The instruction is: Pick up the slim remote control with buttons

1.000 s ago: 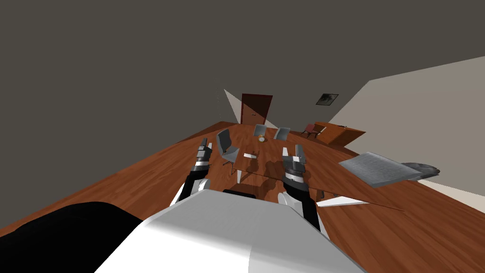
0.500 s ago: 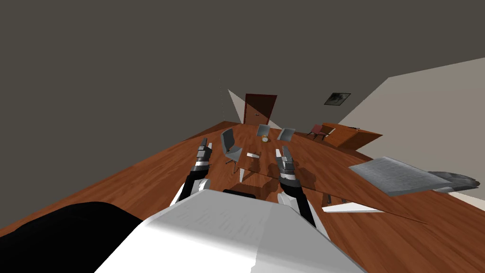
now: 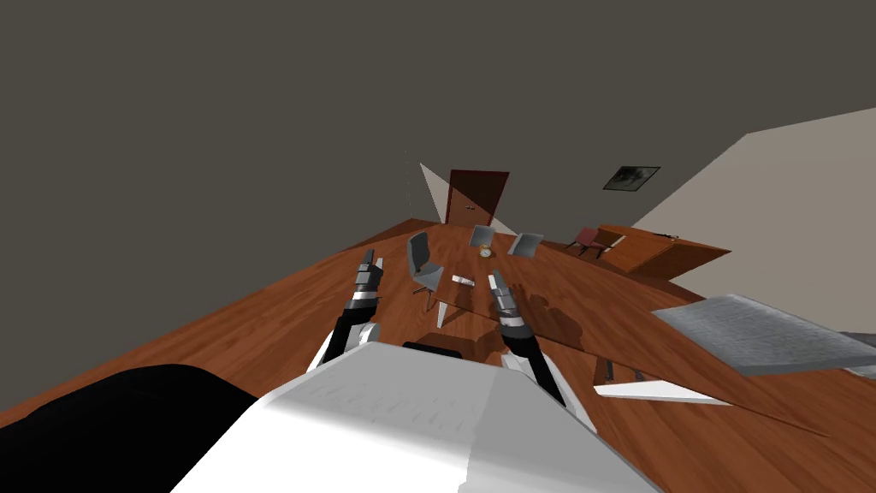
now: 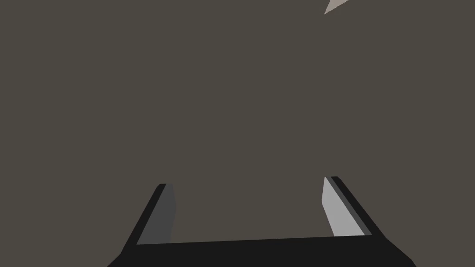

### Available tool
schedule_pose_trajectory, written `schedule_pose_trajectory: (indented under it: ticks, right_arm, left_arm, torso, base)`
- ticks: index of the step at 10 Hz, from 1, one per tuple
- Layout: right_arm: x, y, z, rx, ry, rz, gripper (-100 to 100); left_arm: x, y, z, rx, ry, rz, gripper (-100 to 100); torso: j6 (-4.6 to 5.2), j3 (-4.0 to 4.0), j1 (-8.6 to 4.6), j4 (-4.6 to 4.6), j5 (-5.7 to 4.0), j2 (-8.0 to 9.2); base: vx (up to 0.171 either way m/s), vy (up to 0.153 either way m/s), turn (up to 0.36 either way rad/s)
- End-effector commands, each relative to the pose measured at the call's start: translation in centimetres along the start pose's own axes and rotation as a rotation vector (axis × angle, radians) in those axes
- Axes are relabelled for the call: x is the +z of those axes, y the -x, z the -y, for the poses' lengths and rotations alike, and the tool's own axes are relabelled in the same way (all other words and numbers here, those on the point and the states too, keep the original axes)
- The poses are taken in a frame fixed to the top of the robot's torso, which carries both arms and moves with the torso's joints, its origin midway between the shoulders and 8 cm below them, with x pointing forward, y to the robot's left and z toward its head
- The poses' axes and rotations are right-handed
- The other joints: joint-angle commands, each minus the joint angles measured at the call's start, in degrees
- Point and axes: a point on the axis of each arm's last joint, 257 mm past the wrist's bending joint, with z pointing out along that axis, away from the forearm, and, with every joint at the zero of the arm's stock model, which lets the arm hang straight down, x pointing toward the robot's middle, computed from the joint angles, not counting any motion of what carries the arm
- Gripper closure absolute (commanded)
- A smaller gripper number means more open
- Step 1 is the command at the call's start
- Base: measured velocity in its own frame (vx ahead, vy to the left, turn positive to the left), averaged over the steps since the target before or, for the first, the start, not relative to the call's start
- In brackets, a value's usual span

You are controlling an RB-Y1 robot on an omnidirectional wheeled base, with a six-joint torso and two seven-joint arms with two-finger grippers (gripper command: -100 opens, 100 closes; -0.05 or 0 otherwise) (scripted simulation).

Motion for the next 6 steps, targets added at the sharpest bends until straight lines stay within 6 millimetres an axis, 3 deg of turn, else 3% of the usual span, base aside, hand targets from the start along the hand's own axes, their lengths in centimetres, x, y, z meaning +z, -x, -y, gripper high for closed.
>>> schedule_pose_trajectory:
  ticks: [1,4,5,6]
  right_arm:
    - [0.0,-0.7,1.0,-0.039,-0.014,-0.049,-100]
    - [-1.2,-3.1,4.1,-0.130,-0.058,-0.165,-100]
    - [-1.3,-3.1,4.2,-0.136,-0.058,-0.174,-100]
    - [-2.1,-4.1,5.9,-0.182,-0.081,-0.230,-100]
  left_arm:
    - [0.0,0.0,0.0,0.000,0.000,0.000,0]
    - [0.0,0.0,0.0,0.000,0.000,0.000,0]
    - [0.0,0.0,0.0,0.000,0.000,0.000,0]
    - [0.0,0.0,0.0,0.000,0.000,0.000,0]
  torso:
    - [0.00,0.00,0.00,0.00,0.00,0.00]
    - [0.03,-0.05,-0.12,-0.01,-0.01,-0.10]
    - [0.01,-0.05,-0.13,-0.02,-0.02,-0.08]
    - [0.04,-0.05,-0.13,-0.01,-0.02,-0.10]
  base:
    - [-0.051,0.046,0.042]
    - [-0.041,0.041,0.109]
    - [-0.036,0.035,0.067]
    - [-0.042,0.051,0.127]
